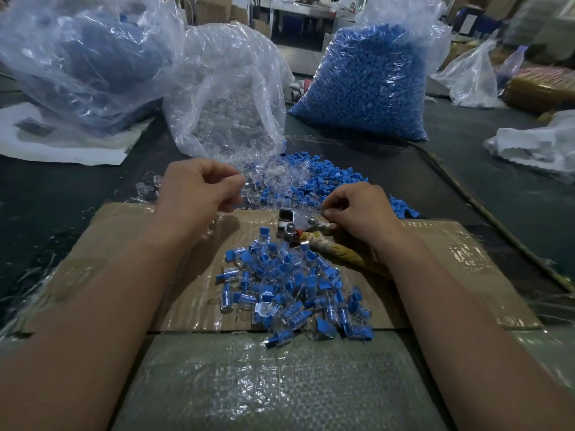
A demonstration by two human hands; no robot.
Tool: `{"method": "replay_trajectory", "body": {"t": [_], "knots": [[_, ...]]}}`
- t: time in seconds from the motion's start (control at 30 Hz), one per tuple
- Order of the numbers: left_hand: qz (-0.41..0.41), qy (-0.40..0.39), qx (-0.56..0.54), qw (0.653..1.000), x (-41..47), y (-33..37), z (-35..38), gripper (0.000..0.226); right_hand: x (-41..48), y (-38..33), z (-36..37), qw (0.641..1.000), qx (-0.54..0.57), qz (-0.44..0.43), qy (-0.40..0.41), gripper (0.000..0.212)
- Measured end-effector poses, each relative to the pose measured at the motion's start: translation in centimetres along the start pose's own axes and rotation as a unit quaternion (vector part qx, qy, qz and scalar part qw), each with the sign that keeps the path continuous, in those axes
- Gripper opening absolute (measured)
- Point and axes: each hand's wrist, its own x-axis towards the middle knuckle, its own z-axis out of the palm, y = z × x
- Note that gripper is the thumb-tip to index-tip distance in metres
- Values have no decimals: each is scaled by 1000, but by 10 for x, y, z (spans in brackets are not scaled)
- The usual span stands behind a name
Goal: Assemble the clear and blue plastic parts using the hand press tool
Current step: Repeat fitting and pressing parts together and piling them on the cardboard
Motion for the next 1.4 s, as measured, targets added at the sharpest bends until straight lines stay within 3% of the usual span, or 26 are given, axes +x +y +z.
{"method": "replay_trajectory", "body": {"t": [0.2, 0.3, 0.4, 0.47, 0.63, 0.73, 0.97, 1.4], "knots": [[-68, -72, -176, 979, -9, 10, 6, 15, -4, 0, -5, 998, 35, 0, 47, 30], [-64, -110, -204, 971, -13, 15, 8, 16, -11, -8, -15, 982, 162, -6, 95, 13], [-59, -130, -209, 967, -16, 17, 10, 16, -26, -26, -21, 945, 302, -41, 116, 22], [-60, -134, -208, 967, -18, 17, 12, 11, -35, -39, -19, 933, 335, -77, 107, 23], [-23, -129, -156, 979, -22, 19, 15, 10, -44, -60, -9, 929, 334, -128, 97, 28], [-6, -127, -124, 984, -24, 21, 18, 11, -44, -61, -4, 931, 316, -132, 125, 19], [12, -130, -122, 984, -28, 25, 21, 19, -40, -58, 0, 943, 255, -129, 172, 14], [34, -137, -95, 985, -31, 26, 23, 17, -41, -56, -1, 945, 228, -168, 165, 20]]}}
